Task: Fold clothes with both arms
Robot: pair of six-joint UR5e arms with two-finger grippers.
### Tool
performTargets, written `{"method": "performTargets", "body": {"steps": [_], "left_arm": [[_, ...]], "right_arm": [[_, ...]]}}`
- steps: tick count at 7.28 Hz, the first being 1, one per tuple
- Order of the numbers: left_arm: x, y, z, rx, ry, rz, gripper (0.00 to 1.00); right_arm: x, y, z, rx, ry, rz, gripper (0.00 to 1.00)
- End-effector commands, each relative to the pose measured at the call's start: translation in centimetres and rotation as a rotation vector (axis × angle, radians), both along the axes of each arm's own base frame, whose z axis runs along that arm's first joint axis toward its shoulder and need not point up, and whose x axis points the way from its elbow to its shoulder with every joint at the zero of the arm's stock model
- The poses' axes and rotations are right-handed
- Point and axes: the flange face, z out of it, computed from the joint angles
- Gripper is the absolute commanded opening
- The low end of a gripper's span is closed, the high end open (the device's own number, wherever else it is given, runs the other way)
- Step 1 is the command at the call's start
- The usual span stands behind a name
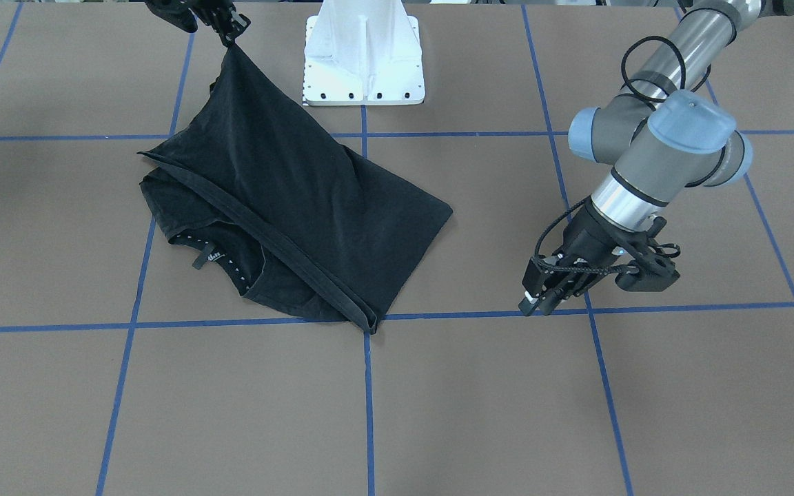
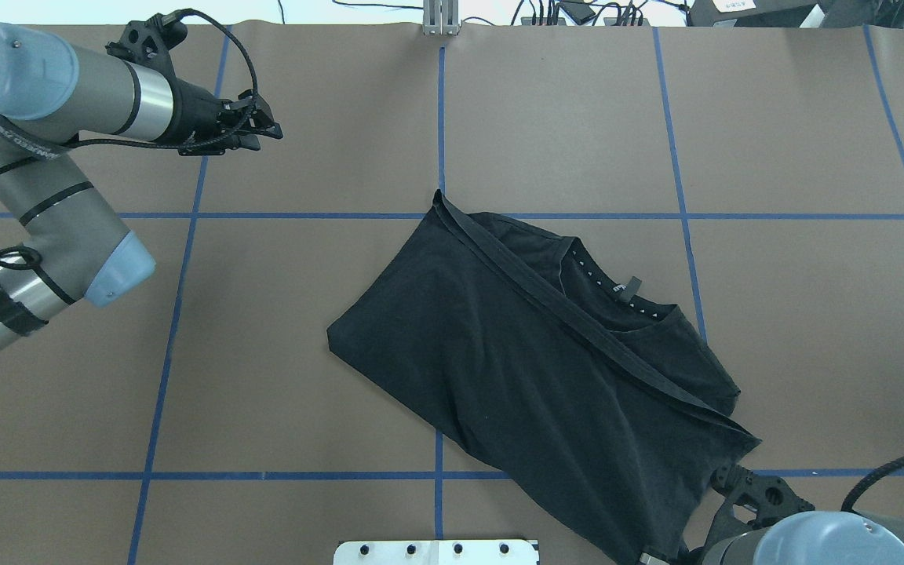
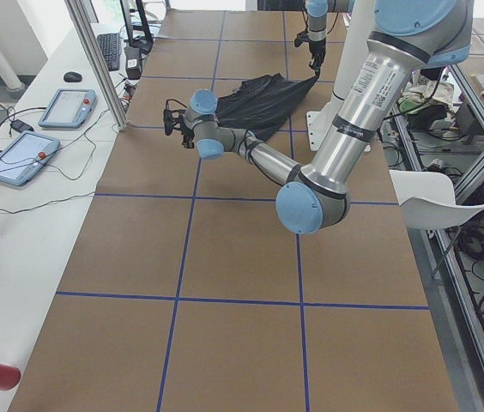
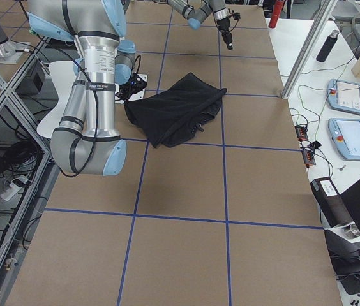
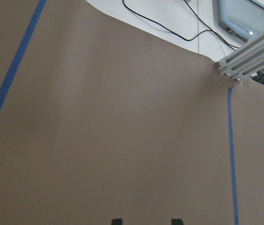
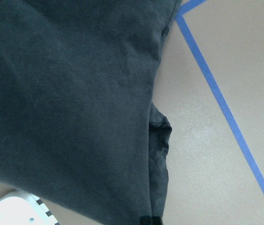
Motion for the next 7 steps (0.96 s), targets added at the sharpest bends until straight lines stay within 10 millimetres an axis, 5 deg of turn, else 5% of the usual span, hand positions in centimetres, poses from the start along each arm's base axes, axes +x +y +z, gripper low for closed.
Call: {"method": "performTargets", "body": {"steps": [1, 4, 7], "left_arm": [[1.0, 5.9, -1.1, -0.091, 0.056, 0.043, 0.49], [8.7, 15.5, -5.6, -0.312, -0.071, -0.001, 0.53], [15.6, 22.9, -4.4, -0.397, -0.139, 0.033, 0.53]], "right_arm": [[0.1, 0.3, -0.1, -0.001, 0.014, 0.016, 1.00], [3.4, -5.7, -2.5, 0.013, -0.051, 0.166, 1.00], [4.7, -10.3, -6.2, 0.034, -0.144, 0.283, 1.00]]}}
